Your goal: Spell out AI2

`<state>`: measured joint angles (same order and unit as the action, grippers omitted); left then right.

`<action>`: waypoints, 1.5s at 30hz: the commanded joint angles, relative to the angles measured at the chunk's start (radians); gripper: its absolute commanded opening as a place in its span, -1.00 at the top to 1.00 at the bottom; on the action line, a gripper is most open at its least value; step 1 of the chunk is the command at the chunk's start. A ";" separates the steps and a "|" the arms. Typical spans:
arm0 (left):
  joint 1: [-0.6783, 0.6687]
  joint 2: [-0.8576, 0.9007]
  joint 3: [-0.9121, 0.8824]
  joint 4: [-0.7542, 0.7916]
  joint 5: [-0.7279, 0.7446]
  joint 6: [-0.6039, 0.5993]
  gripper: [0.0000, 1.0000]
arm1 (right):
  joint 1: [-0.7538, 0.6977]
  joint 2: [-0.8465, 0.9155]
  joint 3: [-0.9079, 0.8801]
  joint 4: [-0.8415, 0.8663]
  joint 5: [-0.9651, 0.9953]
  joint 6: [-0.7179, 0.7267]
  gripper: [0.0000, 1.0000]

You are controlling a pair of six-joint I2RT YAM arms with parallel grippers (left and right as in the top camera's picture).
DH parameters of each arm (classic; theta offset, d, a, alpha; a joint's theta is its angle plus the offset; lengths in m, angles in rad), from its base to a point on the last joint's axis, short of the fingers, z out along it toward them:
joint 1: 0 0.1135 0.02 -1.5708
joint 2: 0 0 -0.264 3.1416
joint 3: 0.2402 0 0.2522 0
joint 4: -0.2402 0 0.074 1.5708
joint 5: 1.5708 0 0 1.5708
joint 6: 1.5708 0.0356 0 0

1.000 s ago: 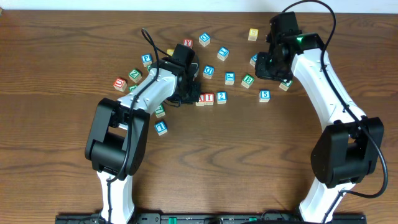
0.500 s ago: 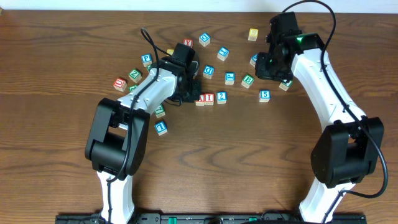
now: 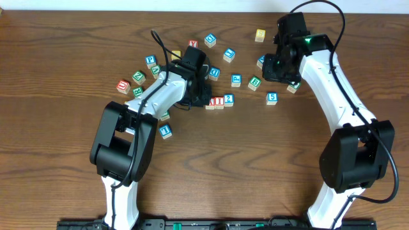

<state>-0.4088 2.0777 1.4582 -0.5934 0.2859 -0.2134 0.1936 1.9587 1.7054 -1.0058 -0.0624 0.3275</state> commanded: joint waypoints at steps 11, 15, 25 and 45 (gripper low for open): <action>0.067 -0.022 0.014 0.011 -0.010 -0.004 0.85 | 0.034 -0.022 -0.005 0.011 -0.042 -0.015 0.61; 0.130 -0.093 0.014 -0.008 -0.010 0.000 0.86 | 0.068 -0.022 -0.005 0.027 -0.042 -0.014 0.61; 0.266 -0.282 0.014 -0.152 -0.119 0.032 0.85 | 0.188 -0.021 -0.012 0.027 -0.045 0.024 0.97; 0.463 -0.312 0.014 -0.258 -0.156 0.033 0.85 | 0.418 0.000 -0.246 0.240 -0.004 0.167 0.98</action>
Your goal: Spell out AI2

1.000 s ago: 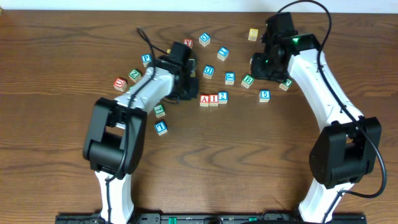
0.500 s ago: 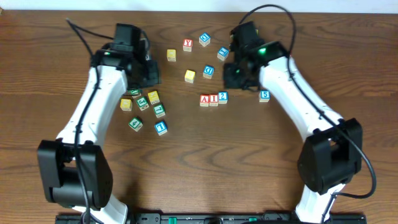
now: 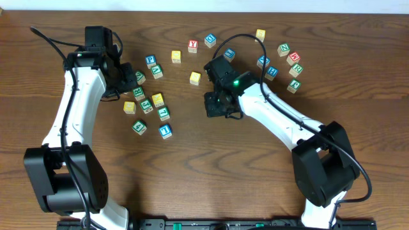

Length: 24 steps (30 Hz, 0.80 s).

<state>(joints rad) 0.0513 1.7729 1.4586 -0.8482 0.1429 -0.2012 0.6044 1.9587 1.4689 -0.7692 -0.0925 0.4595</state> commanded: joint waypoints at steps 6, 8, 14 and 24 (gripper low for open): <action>0.003 -0.008 0.013 -0.004 -0.013 0.021 0.85 | 0.007 0.050 -0.010 0.005 0.030 0.037 0.98; 0.003 -0.008 0.013 -0.004 -0.013 0.021 0.85 | 0.007 0.061 -0.010 0.009 0.037 0.037 0.98; 0.003 -0.008 0.013 -0.004 -0.013 0.021 0.85 | 0.007 0.067 -0.010 0.024 0.079 0.037 0.98; 0.003 -0.008 0.013 -0.005 -0.013 0.020 0.85 | 0.005 0.093 -0.010 0.052 0.099 0.033 0.98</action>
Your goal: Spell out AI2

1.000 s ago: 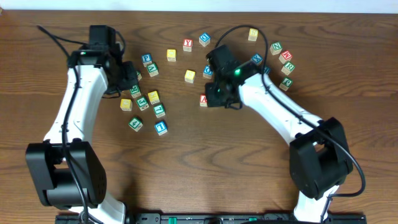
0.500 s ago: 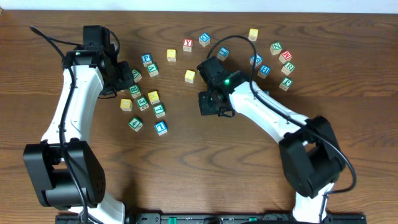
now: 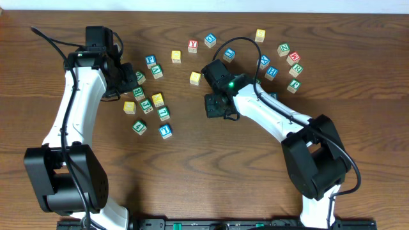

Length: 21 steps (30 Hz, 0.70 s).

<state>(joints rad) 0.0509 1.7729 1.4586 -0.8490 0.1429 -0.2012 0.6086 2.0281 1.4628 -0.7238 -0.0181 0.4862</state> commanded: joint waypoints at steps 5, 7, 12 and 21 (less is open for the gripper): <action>0.003 -0.008 0.013 -0.004 -0.013 0.020 0.85 | -0.001 0.033 -0.003 0.021 0.042 0.006 0.97; 0.003 -0.008 0.013 -0.007 -0.013 0.020 0.85 | -0.002 0.033 -0.003 0.022 0.043 0.006 0.97; 0.003 -0.007 0.013 -0.007 -0.013 0.020 0.85 | -0.007 0.039 -0.003 0.027 0.050 0.007 0.97; 0.003 -0.007 0.013 -0.007 -0.013 0.020 0.85 | -0.008 0.043 -0.003 0.040 0.069 0.012 0.97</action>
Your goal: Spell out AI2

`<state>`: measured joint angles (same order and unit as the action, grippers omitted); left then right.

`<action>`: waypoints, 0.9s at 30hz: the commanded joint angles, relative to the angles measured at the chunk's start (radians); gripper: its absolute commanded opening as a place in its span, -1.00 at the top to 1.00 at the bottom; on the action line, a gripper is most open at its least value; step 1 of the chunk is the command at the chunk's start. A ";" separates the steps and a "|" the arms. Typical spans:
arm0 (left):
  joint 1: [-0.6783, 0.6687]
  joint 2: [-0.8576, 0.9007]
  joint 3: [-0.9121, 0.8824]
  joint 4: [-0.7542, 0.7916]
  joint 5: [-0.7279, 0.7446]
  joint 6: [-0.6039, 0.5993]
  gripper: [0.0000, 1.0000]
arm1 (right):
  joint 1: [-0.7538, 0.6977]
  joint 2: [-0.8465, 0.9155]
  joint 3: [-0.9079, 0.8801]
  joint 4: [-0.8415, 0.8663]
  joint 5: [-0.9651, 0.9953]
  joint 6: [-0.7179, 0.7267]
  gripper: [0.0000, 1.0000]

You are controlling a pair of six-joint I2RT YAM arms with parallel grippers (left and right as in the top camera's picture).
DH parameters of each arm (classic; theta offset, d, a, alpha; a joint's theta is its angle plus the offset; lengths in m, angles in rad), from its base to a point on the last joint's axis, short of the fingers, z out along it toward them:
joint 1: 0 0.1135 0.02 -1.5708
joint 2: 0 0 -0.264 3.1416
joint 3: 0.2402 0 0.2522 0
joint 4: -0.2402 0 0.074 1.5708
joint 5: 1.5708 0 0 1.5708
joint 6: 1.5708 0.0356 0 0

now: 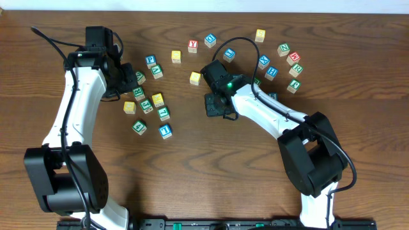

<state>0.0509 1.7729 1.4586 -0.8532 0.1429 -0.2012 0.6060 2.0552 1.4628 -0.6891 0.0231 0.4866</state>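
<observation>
Lettered wooden blocks lie scattered over the brown table [211, 160]. No row of A, I and 2 shows. A blue block marked 1 or I [165, 130] sits left of centre and a yellow block [195, 78] lies near the middle. My right gripper [213, 106] points down at the table centre, just below the yellow block. Its fingers are dark against the wood, and anything under them is hidden. My left gripper [130, 79] sits at the upper left, next to a green block [139, 76]. Its jaw gap does not show.
A cluster of yellow, green and blue blocks [157, 99] lies under the left arm. More blocks [284, 48] spread along the back right. A red-lettered Y block [192, 46] and a blue block [210, 40] sit at the back centre.
The right arm's wrist and elbow have shifted slightly left, while its gripper stays at nearly the same spot in the table centre. The left arm and the blocks have not moved.
At first my left gripper was at a row of three blocks reading A, I, 2 in the middle, with the right gripper at the back right. Later the row was gone, the blocks lay differently, the left gripper was at the upper left and the right at centre, as now.
</observation>
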 commanded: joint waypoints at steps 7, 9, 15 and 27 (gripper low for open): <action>0.003 -0.007 0.013 -0.003 -0.013 0.020 0.85 | -0.005 0.016 -0.003 0.010 0.032 0.014 0.97; 0.003 -0.007 0.013 -0.003 -0.013 0.020 0.85 | -0.005 0.016 -0.003 0.011 0.032 0.014 0.97; 0.003 -0.007 0.013 -0.003 -0.013 0.020 0.85 | -0.005 0.016 -0.003 0.012 0.032 0.014 0.97; 0.003 -0.007 0.013 -0.003 -0.013 0.017 0.85 | -0.002 -0.025 0.020 -0.015 0.002 0.011 0.98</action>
<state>0.0509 1.7729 1.4586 -0.8528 0.1429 -0.2016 0.6064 2.0548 1.4631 -0.6983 0.0368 0.4896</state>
